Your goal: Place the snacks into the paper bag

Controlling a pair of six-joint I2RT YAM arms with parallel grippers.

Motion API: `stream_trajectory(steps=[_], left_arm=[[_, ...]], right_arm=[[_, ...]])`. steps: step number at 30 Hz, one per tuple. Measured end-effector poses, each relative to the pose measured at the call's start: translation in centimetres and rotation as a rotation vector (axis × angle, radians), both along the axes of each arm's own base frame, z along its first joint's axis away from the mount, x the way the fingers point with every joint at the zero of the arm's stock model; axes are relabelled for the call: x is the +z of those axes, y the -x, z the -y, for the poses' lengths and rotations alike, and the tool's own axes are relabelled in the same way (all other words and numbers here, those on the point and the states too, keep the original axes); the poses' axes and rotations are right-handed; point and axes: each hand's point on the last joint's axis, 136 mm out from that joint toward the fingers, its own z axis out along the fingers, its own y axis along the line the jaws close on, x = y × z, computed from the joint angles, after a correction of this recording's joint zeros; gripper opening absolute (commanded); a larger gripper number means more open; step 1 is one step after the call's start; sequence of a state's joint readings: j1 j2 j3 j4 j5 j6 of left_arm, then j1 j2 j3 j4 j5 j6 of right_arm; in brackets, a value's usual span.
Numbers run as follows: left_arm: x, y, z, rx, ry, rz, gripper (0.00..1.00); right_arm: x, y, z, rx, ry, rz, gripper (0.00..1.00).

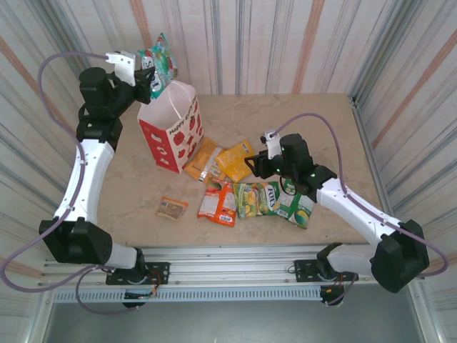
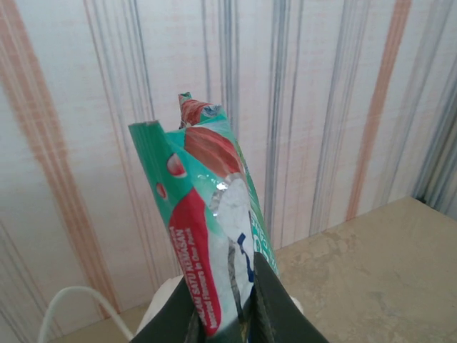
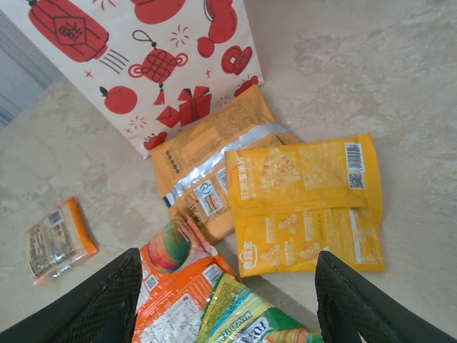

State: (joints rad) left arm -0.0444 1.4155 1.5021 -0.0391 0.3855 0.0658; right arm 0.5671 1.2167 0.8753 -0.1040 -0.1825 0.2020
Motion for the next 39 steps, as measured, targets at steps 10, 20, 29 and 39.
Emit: stream_trajectory(steps=[10, 20, 29, 39], left_arm=[[-3.4, -0.4, -1.1, 0.037, -0.006, -0.06, 0.08], [-8.4, -1.0, -0.9, 0.022, -0.05, -0.142, 0.22], [-7.9, -1.5, -1.0, 0.028, -0.039, -0.165, 0.58], [-4.3, 3.4, -1.3, 0.057, 0.04, -0.276, 0.56]], right_arm=[[0.2, -0.1, -0.5, 0.009, -0.004, 0.005, 0.65], [0.2, 0.0, -0.5, 0.011, -0.003, 0.003, 0.65], [-0.1, 0.2, -0.3, -0.009, -0.007, -0.036, 0.67], [1.3, 0.2, -1.3, -0.061, -0.079, -0.206, 0.61]])
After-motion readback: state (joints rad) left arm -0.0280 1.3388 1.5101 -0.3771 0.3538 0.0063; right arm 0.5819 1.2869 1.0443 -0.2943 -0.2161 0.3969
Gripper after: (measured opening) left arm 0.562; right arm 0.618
